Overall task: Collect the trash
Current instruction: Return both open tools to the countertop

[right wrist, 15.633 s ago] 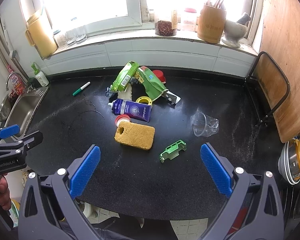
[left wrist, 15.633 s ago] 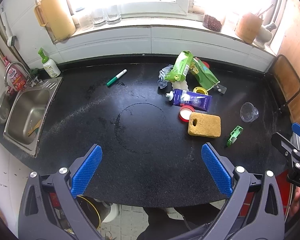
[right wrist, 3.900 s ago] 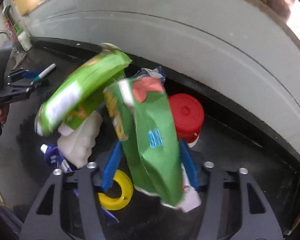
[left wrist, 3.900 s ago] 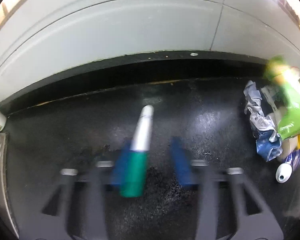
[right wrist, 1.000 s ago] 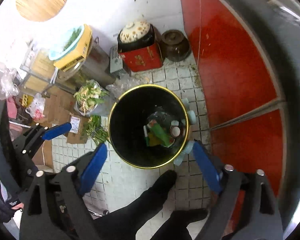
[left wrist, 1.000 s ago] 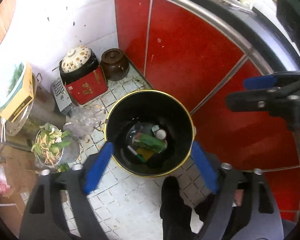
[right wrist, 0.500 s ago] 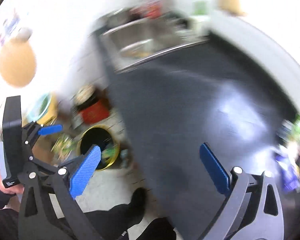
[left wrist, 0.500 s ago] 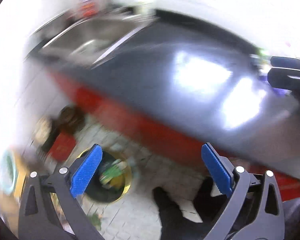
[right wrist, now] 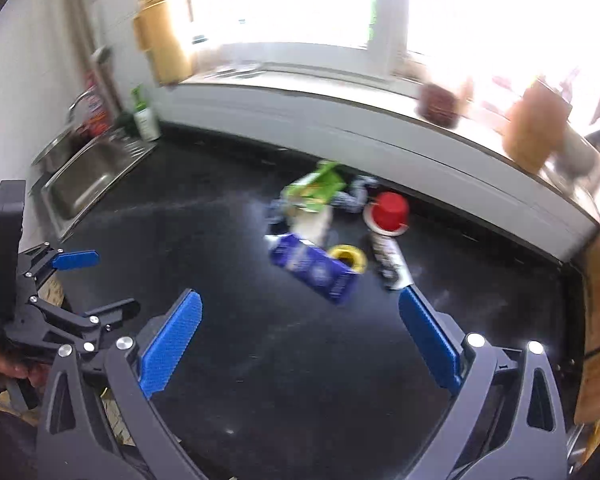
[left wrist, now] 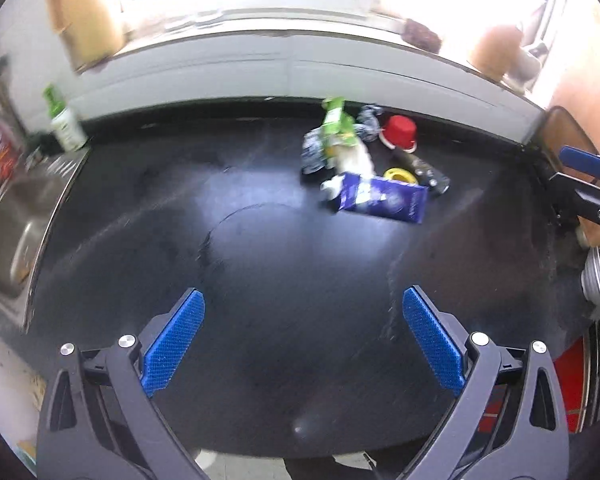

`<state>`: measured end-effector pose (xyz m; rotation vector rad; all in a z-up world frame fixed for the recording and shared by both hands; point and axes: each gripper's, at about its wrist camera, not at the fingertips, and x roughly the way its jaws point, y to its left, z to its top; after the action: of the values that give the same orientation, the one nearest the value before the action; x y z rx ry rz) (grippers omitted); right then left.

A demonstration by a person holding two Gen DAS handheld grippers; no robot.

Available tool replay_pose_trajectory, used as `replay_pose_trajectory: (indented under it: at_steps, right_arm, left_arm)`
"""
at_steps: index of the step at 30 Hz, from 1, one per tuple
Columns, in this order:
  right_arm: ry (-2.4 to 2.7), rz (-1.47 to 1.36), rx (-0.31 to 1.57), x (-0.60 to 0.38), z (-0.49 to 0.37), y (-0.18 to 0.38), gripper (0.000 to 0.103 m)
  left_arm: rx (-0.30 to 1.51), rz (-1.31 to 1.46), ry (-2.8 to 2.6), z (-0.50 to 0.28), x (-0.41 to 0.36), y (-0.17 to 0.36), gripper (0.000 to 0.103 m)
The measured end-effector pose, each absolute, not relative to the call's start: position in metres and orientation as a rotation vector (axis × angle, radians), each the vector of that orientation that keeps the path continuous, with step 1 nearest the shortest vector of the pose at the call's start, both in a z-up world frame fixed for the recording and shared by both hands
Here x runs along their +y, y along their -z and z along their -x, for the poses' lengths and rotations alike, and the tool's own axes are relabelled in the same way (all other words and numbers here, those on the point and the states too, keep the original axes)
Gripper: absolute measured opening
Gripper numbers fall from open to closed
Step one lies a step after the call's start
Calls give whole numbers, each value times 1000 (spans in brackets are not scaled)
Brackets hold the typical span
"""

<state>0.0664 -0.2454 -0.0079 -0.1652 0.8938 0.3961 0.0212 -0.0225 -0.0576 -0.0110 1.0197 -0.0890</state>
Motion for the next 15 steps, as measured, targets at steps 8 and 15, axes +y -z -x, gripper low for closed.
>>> replay_pose_trajectory:
  at_steps: [8, 15]
  right_arm:
    - [-378, 153, 921, -275, -106, 31, 96]
    - [-387, 173, 993, -283, -165, 76, 94]
  left_arm:
    - [1047, -36, 111, -72, -56, 59, 97]
    - [1075, -85, 118, -150, -70, 79, 97]
